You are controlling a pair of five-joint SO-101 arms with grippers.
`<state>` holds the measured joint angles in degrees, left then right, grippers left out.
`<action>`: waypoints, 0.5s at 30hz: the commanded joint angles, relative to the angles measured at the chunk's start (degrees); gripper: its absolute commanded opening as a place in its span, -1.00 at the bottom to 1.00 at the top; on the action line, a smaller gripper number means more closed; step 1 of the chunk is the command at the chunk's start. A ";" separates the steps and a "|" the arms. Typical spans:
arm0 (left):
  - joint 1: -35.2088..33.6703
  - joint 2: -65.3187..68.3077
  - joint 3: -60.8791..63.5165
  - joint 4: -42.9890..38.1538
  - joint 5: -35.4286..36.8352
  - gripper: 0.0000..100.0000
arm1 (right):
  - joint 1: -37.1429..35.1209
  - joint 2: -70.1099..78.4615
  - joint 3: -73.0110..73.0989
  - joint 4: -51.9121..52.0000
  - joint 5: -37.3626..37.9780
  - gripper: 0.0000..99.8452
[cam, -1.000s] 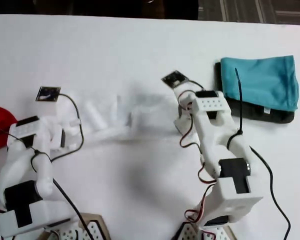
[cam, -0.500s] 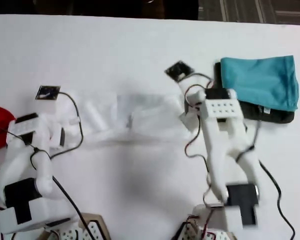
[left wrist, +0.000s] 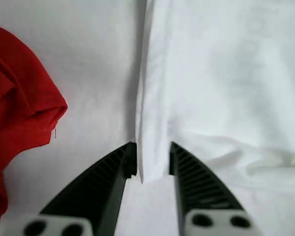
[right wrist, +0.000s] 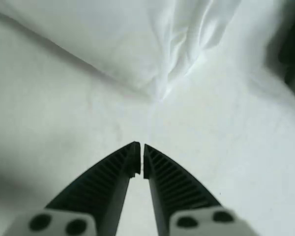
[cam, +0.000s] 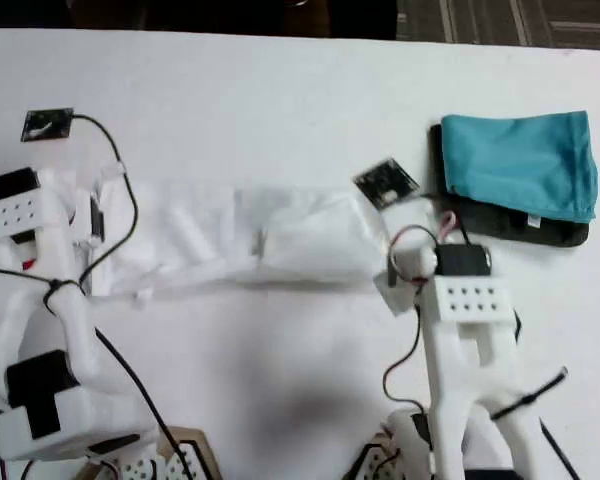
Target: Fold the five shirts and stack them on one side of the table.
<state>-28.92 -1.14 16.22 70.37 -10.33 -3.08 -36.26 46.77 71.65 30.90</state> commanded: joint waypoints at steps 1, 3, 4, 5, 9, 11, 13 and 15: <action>-0.97 6.07 -5.23 -1.58 0.44 -0.45 | 6.20 -6.29 3.43 0.48 1.67 -0.95; -0.97 11.60 -8.84 -0.09 0.53 -0.49 | 10.07 -9.19 6.33 0.48 5.45 -0.95; -0.97 14.42 -10.86 0.79 0.62 -0.51 | 12.00 -10.77 7.74 0.48 7.12 -0.95; -0.97 17.05 -12.97 1.67 1.32 -0.51 | 14.20 -12.44 9.14 0.57 8.62 -0.95; -1.67 26.02 -23.16 6.33 4.75 -0.52 | 21.85 -18.77 13.63 0.57 13.45 -0.95; -2.11 29.63 -28.00 8.53 4.92 -0.52 | 24.75 -21.67 15.56 0.66 15.56 -0.96; -2.11 32.79 -31.52 10.29 4.92 -0.52 | 26.77 -24.22 17.23 0.66 17.23 -0.96; -2.02 35.69 -34.15 11.43 4.92 -0.52 | 27.74 -26.07 18.29 1.54 17.85 -0.96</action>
<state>-30.59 32.79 -12.62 79.60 -6.02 22.59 -58.95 64.53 71.82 47.43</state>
